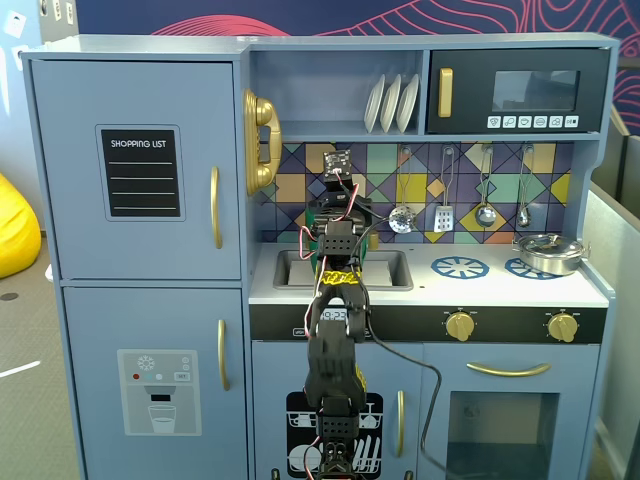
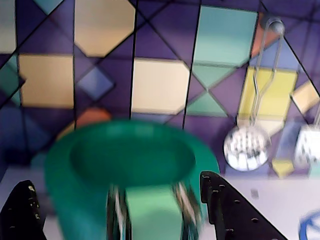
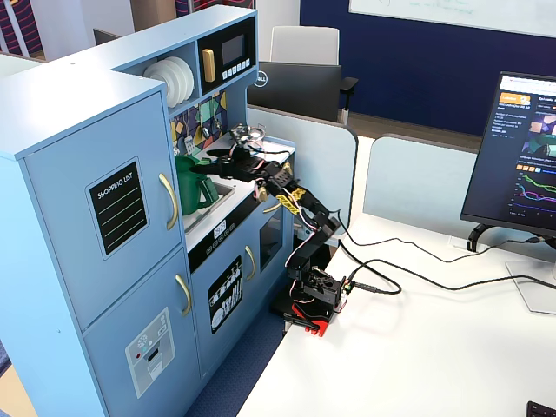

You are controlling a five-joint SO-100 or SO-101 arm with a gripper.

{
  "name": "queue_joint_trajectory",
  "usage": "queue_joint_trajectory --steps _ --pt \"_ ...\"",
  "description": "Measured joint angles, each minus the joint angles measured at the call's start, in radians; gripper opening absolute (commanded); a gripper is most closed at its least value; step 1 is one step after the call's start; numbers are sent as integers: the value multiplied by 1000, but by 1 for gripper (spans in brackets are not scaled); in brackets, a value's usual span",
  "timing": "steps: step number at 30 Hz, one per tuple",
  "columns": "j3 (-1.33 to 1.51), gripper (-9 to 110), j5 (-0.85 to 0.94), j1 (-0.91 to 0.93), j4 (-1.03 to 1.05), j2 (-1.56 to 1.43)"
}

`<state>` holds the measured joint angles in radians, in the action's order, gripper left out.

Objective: Pick up the lid from the counter and put it on the green recipient

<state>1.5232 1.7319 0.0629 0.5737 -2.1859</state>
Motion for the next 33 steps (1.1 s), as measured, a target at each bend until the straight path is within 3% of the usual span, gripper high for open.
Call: queue_joint_trajectory --steps 11,15,19,25,33 --pt "558 28 -84 48 371 -588" --pt "773 10 -120 28 506 -726" --pt "953 0 -118 5 640 -795" --pt "1175 0 -130 -44 782 -882" --pt "1390 1 -172 -61 811 -945"
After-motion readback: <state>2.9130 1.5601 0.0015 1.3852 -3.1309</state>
